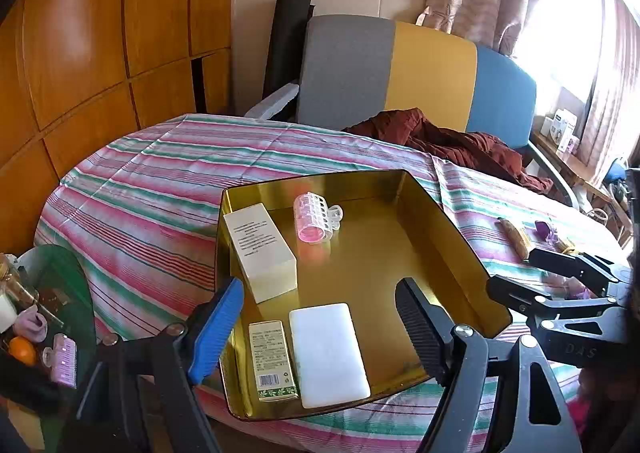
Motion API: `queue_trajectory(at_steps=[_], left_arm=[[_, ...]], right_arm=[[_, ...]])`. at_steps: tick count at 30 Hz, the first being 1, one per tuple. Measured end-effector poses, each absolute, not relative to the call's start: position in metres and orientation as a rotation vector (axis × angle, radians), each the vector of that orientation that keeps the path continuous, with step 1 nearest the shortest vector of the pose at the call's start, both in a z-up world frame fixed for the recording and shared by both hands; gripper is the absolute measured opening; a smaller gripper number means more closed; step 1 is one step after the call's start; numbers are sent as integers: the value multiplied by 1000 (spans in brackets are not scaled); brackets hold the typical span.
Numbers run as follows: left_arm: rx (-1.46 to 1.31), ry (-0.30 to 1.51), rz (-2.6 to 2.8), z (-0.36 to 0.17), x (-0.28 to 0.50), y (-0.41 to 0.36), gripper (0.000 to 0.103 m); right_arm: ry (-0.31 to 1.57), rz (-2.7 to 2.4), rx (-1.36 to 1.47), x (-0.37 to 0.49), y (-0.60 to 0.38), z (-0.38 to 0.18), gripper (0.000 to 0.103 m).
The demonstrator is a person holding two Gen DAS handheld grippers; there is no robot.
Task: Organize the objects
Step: 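Place white sponge in tray with left gripper while right gripper drops pink roller, then move both grippers back over the item pile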
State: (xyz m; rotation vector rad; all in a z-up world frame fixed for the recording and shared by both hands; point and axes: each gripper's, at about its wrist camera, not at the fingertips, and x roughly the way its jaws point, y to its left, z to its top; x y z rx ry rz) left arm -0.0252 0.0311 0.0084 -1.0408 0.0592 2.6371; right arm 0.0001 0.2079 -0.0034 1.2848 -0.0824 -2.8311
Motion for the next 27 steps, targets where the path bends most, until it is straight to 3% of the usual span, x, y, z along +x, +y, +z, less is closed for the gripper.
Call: queue_trajectory(at_steps=[27], left_arm=[[-1010, 207, 2483, 7, -18, 101, 80]], right_arm=[[-270, -3032, 1363, 56, 302, -15, 83]])
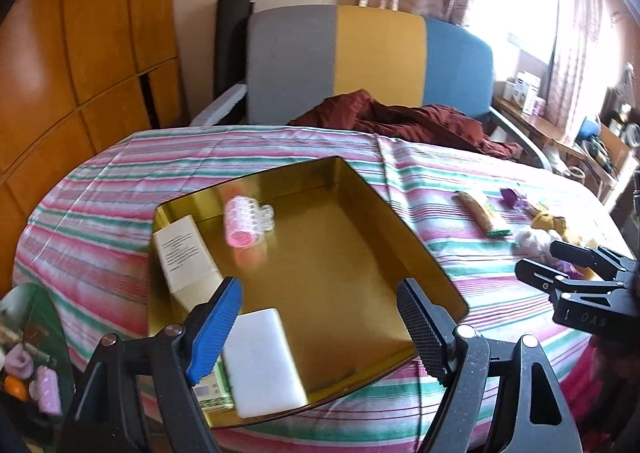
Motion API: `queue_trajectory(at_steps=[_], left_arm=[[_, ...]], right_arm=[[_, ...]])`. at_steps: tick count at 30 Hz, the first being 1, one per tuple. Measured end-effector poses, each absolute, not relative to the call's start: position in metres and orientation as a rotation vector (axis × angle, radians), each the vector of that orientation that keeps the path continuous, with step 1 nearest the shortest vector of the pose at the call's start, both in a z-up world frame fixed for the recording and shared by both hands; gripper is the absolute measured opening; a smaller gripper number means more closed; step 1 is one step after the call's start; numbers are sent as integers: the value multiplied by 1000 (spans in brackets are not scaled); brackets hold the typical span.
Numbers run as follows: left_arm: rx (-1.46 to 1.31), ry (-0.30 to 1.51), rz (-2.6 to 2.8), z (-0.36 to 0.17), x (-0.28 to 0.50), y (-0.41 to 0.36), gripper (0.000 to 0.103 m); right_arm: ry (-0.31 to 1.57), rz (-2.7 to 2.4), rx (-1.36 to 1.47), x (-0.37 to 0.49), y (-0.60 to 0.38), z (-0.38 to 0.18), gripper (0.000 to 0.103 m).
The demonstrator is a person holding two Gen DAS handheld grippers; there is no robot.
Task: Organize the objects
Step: 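Move both grippers back over the item pile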
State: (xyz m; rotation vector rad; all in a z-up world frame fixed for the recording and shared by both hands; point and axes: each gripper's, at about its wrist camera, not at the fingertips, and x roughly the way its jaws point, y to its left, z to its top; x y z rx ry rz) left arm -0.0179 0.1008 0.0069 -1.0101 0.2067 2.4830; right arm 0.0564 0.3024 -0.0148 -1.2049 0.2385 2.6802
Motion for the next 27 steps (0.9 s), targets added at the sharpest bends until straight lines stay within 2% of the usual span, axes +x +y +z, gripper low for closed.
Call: queue_trajectory(at_steps=[22, 27], left_arm=[[-926, 442, 2133, -5, 5, 243, 80], [-894, 491, 2056, -9, 8, 282, 76]], right_arm=[[592, 2241, -980, 178, 489, -5, 83], [726, 2231, -964, 186, 508, -12, 83]])
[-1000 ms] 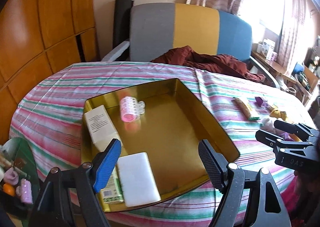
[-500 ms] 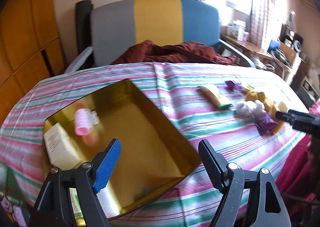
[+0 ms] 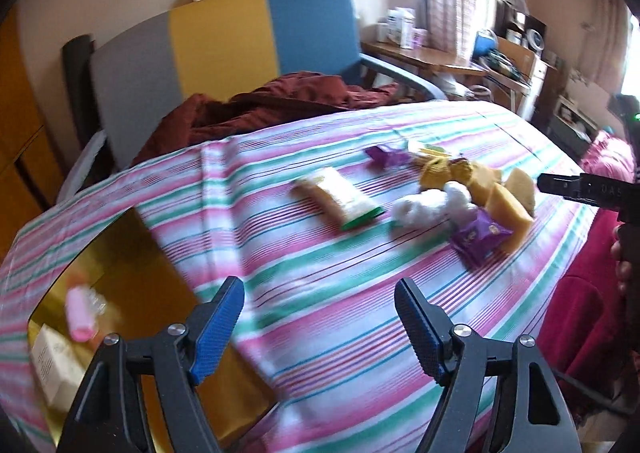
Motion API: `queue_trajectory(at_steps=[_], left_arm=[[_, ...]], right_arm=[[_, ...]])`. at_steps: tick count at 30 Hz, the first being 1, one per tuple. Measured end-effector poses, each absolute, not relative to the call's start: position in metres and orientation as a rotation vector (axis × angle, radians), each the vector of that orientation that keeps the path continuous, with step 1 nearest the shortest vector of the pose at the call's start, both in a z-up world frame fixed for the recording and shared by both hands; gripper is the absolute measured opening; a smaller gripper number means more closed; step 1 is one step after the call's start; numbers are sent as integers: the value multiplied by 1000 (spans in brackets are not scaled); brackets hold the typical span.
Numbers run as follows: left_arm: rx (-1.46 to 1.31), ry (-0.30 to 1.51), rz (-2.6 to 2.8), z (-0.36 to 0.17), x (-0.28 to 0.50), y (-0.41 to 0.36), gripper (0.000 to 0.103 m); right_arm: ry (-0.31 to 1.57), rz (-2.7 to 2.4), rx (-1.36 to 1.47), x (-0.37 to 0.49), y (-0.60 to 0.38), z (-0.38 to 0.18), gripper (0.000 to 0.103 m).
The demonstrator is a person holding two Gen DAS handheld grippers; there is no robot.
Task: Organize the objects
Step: 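Move both grippers back over the item pile, then grasp the plastic-wrapped bundle with the left gripper while the right gripper grasps the purple packet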
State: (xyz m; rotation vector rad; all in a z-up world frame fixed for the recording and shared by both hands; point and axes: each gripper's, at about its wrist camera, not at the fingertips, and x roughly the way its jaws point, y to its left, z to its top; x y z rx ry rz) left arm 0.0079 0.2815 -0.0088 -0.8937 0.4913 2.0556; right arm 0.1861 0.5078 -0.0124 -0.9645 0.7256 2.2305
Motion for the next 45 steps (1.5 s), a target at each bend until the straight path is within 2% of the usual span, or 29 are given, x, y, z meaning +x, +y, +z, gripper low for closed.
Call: queue_trajectory(at_steps=[4, 7, 19, 27, 28, 31, 45], left_arm=[[-891, 524, 1984, -17, 7, 315, 71], [-885, 545, 1927, -25, 7, 343, 71], [-836, 681, 1778, -55, 3, 440, 71], [-842, 748, 1716, -81, -2, 472, 72], [-860, 738, 1707, -84, -5, 474, 71], [-920, 704, 1660, -91, -10, 476, 35], [-998, 559, 1737, -90, 18, 381, 34]], right_arm=[[840, 2223, -950, 191, 515, -21, 83], [917, 2224, -931, 194, 519, -24, 83], [1004, 2261, -916, 194, 525, -29, 83], [1019, 2271, -941, 190, 525, -31, 83], [1019, 2271, -943, 189, 525, -32, 83], [1017, 2266, -953, 188, 525, -33, 83], [971, 2240, -1032, 178, 524, -38, 81]])
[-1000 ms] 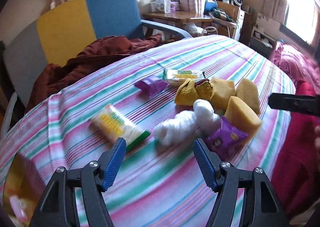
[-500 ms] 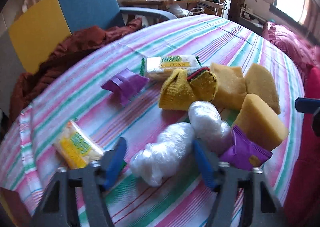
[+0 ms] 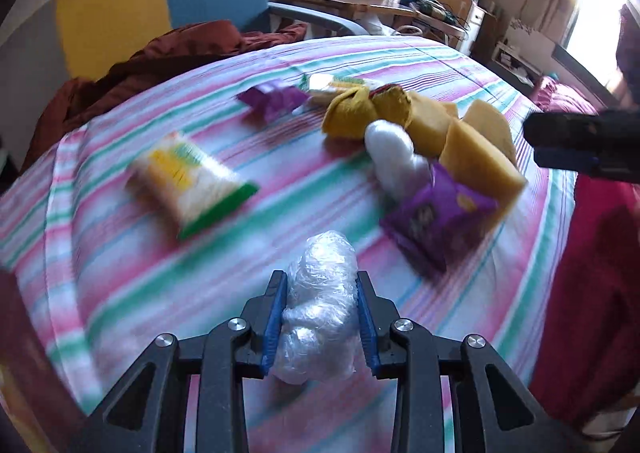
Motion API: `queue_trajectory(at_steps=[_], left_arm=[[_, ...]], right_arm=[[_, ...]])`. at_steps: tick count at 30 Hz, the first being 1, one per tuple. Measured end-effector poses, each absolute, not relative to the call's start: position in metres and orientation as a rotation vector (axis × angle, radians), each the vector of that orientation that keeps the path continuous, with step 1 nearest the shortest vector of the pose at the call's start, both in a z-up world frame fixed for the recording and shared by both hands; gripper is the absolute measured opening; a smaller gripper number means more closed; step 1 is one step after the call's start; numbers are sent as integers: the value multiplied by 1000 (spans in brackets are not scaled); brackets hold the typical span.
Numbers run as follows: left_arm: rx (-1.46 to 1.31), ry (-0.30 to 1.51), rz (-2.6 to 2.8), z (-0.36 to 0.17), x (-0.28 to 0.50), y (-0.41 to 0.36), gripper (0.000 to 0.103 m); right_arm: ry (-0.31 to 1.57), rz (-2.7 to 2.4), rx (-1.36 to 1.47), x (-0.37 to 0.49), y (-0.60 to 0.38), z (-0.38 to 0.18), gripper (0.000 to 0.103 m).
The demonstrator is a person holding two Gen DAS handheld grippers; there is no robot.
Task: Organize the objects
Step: 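Grasp the plastic-wrapped bundle with the left gripper while the right gripper grasps the purple packet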
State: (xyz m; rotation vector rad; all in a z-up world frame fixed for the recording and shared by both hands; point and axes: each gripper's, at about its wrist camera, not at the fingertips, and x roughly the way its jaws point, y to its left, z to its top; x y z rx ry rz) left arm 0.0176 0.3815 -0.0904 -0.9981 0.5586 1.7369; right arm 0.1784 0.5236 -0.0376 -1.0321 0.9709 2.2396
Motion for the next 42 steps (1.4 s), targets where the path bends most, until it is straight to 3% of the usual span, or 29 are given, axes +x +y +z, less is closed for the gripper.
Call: queue_trajectory(at_steps=[9, 13, 19, 27, 34, 38, 39, 42], left_arm=[[-1049, 499, 1790, -90, 22, 333, 34], [-1064, 475, 1800, -91, 22, 319, 34], [-1080, 438, 1805, -92, 22, 307, 34], [-1084, 402, 1803, -92, 19, 298, 34], [-1088, 380, 1809, -91, 20, 291, 34], [-1083, 376, 1812, -91, 21, 287, 34], [-1083, 376, 1812, -91, 22, 287, 34], [-1078, 375, 1811, -91, 23, 285, 34]], right_arm=[[804, 2301, -1153, 163, 497, -34, 63], [712, 2397, -1249, 145, 472, -33, 63], [413, 2359, -1470, 104, 446, -47, 63], [713, 2221, -1456, 109, 480, -71, 64], [512, 2232, -1523, 86, 458, -71, 79], [416, 2223, -1513, 73, 459, -79, 79], [420, 2212, -1522, 72, 461, -83, 75], [408, 2166, -1580, 70, 465, -99, 52]])
